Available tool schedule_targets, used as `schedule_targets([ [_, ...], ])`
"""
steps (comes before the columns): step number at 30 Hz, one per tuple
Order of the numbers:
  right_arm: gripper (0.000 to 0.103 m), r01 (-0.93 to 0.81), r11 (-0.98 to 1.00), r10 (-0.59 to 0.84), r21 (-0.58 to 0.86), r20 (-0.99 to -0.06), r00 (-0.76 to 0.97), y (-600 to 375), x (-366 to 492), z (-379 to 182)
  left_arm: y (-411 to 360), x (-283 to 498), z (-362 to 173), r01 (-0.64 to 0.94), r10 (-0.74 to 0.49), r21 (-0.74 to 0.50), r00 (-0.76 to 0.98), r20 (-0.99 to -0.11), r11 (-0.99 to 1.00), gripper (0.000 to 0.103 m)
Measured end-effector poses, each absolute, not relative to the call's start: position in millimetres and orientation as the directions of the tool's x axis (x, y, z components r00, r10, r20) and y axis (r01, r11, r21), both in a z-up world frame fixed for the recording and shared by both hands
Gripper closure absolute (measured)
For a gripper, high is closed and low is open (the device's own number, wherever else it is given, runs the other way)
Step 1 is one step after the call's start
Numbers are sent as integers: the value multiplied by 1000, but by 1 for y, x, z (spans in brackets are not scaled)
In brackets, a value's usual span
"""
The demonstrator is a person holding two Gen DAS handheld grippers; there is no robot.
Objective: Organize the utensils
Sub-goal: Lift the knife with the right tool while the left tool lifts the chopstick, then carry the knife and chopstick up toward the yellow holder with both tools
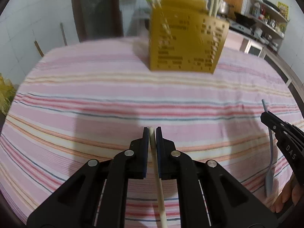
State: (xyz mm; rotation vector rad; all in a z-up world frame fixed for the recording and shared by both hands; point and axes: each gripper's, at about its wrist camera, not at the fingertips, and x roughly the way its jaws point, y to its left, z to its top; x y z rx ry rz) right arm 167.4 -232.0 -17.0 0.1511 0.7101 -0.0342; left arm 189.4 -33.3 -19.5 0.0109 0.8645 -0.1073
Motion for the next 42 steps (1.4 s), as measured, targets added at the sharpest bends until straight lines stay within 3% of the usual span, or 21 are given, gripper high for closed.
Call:
schedule_targets([
  [16,96,19,972,75,235,-385,920,-231,131,26,-3,139,50,94,-111,-60,874,-472,994,97],
  [30,96,17,977,47,213,-295,954,-230,115,40,9,127,63,104,-130,-90,920,-370,991,97],
  [42,96,19,980,39,200,-283,958,-230,111,42,32,130,70,110,-169,-178,918,-358,978,99],
])
